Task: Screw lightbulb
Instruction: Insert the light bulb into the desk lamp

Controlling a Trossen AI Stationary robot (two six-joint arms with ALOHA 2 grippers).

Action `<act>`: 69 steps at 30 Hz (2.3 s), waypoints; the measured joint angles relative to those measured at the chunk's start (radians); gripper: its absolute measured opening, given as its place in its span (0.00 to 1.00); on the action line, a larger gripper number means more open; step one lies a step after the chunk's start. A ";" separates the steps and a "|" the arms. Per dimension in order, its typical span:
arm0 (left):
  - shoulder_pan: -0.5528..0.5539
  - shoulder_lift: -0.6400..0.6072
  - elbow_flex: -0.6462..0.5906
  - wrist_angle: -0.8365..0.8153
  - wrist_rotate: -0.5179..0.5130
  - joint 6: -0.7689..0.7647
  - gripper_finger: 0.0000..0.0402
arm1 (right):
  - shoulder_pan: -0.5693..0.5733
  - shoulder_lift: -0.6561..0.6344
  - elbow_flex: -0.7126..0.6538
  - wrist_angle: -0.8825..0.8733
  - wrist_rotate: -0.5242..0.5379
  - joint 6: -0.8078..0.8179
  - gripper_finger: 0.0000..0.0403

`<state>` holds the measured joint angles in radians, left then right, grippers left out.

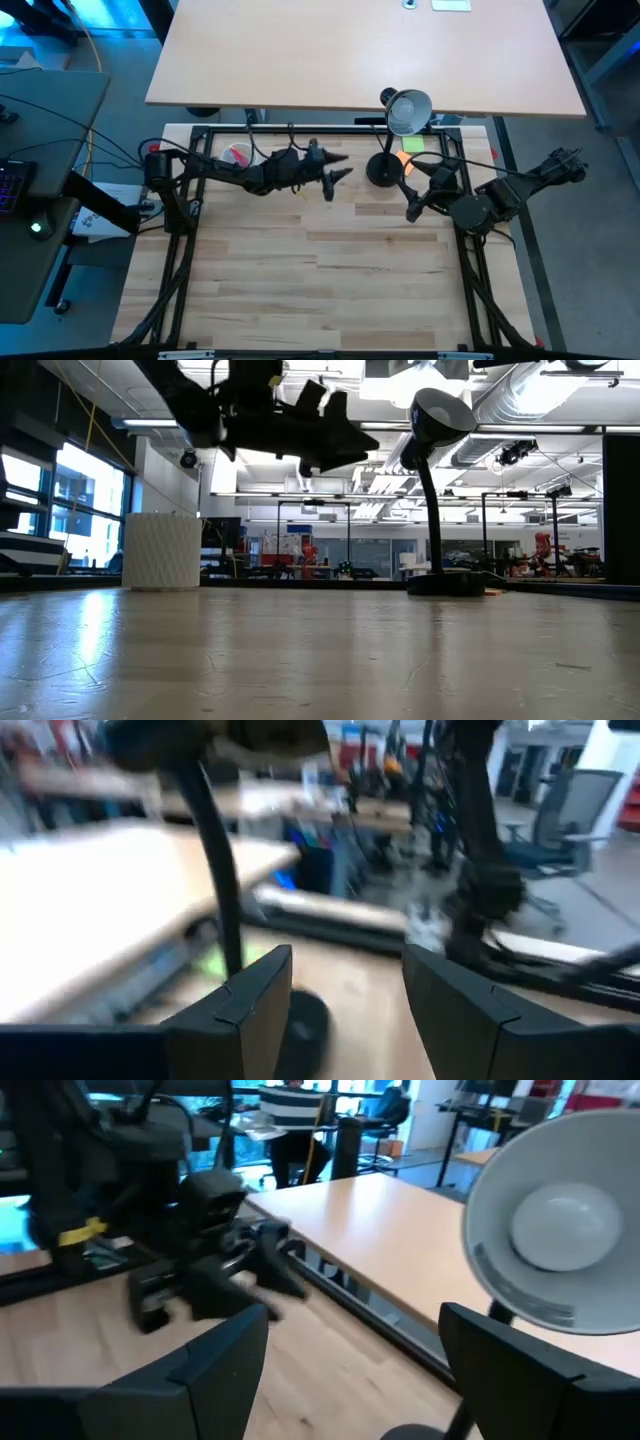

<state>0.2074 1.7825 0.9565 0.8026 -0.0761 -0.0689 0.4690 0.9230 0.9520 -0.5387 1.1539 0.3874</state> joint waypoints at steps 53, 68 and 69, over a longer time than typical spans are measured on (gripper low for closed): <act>0.176 0.644 0.970 -0.213 0.109 -0.033 0.09 | 0.108 0.002 -0.001 0.001 -0.024 0.041 0.72; 0.141 0.604 0.968 -0.292 0.206 -0.080 0.09 | 0.222 0.000 -0.001 0.040 0.043 0.042 0.72; 0.136 0.597 0.968 -0.314 0.207 -0.072 0.09 | 0.230 0.000 -0.001 0.040 0.050 0.042 0.72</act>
<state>0.3432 2.3790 1.9244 0.4891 0.1314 -0.1413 0.6987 0.9226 0.9508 -0.4984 1.2038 0.4292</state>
